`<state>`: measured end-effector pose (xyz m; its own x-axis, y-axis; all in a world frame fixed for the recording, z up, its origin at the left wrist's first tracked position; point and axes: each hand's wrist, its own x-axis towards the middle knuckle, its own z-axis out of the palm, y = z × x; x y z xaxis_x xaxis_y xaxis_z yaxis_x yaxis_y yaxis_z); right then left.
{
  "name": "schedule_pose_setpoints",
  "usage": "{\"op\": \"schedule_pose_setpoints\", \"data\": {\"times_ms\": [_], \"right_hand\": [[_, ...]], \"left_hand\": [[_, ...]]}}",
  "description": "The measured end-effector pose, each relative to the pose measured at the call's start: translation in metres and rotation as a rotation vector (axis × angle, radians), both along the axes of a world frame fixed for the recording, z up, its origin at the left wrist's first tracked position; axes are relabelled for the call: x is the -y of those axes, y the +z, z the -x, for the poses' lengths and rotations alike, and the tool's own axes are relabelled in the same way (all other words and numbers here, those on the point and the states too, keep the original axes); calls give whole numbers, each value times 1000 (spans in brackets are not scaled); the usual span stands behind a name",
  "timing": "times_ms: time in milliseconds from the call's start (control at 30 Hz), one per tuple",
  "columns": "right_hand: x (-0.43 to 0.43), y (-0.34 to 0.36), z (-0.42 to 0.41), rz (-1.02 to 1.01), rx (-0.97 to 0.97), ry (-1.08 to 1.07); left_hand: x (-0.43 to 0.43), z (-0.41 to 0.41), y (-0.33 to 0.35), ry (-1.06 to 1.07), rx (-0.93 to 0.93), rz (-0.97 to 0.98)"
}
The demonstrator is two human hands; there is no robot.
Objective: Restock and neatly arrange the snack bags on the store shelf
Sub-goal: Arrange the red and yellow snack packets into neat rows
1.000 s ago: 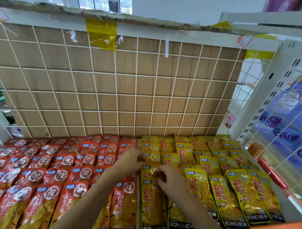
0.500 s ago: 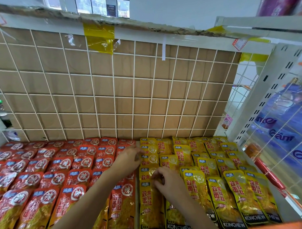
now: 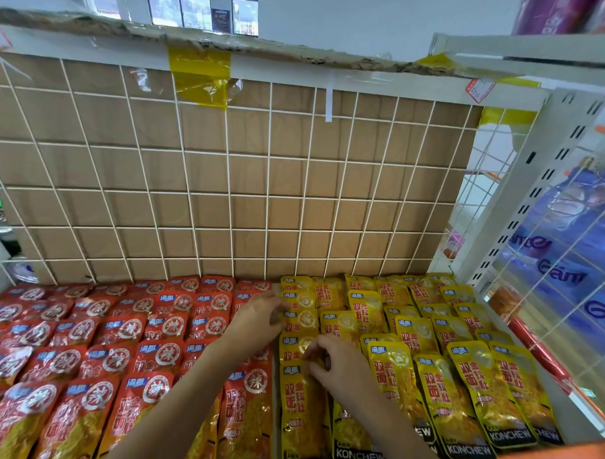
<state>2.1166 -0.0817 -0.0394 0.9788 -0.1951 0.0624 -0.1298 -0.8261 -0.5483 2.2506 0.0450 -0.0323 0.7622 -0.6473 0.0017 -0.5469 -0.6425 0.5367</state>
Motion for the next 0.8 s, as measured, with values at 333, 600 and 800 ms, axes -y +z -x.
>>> {"op": "schedule_pose_setpoints", "data": {"times_ms": [333, 600, 800], "right_hand": [[0, 7, 13, -8, 139, -154], [-3, 5, 26, 185, -21, -42], [-6, 2, 26, 186, -72, -44]], "left_hand": [[-9, 10, 5, -35, 86, 74], [-18, 29, -3, -227, 143, -118], [-21, 28, -5, -214, 167, -108]]}}
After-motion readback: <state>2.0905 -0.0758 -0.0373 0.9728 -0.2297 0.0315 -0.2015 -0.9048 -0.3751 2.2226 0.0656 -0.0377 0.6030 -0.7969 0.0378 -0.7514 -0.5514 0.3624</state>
